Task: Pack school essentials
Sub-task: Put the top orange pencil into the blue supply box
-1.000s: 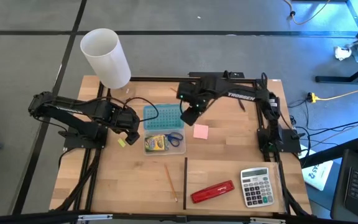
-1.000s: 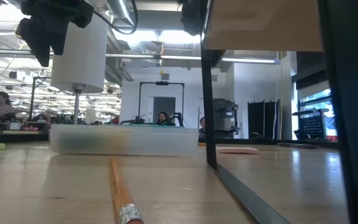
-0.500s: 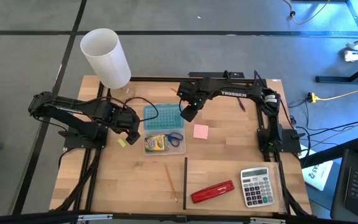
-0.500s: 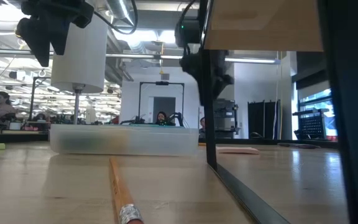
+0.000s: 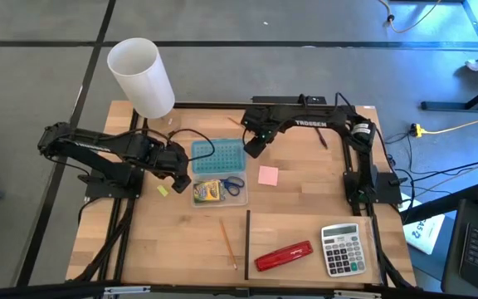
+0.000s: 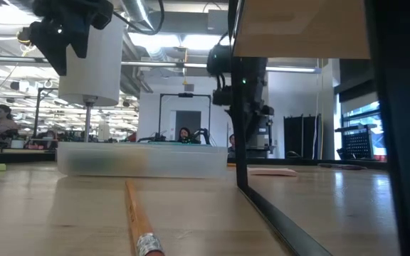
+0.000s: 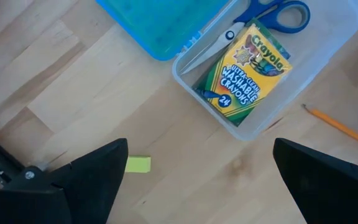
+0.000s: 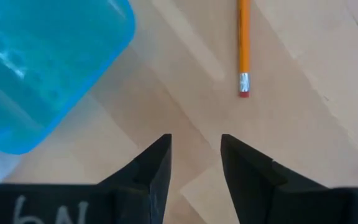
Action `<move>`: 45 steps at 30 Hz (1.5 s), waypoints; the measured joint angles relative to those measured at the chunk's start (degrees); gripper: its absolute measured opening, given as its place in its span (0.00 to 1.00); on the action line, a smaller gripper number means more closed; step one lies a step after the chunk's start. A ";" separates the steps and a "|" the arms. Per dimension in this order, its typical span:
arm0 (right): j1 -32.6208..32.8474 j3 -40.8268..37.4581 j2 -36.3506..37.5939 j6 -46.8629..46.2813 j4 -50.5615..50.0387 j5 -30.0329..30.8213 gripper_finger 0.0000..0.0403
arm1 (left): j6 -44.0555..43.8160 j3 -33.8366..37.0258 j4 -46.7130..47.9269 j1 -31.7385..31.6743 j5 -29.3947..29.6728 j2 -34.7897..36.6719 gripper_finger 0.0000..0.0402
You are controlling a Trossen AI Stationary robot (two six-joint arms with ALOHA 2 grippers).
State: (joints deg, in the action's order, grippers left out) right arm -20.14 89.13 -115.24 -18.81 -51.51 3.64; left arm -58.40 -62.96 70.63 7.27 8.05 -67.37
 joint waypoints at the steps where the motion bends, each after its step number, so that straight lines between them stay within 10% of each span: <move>1: 0.01 -1.10 0.00 0.43 0.99 0.02 0.35 | 0.01 0.00 -0.02 0.00 0.02 0.00 0.98; 10: 4.18 -7.41 1.35 0.72 4.46 -0.02 0.35 | -0.07 0.00 0.00 0.00 0.01 0.00 0.98; 23: 12.78 -25.90 21.78 -10.29 18.27 10.09 0.35 | -1.47 0.02 -1.08 -0.02 0.01 0.00 0.98; 32: 11.72 -44.25 25.66 10.96 54.76 9.03 0.35 | -1.51 0.02 -1.40 -0.02 0.00 0.00 0.98; 45: 4.88 -48.25 25.41 17.55 59.14 11.99 0.35 | -1.58 0.02 -2.31 -0.02 0.12 0.00 0.98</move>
State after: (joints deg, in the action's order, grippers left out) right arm -15.26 40.88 -89.83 -1.25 7.63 15.63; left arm -59.99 -62.94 68.31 7.25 8.18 -67.37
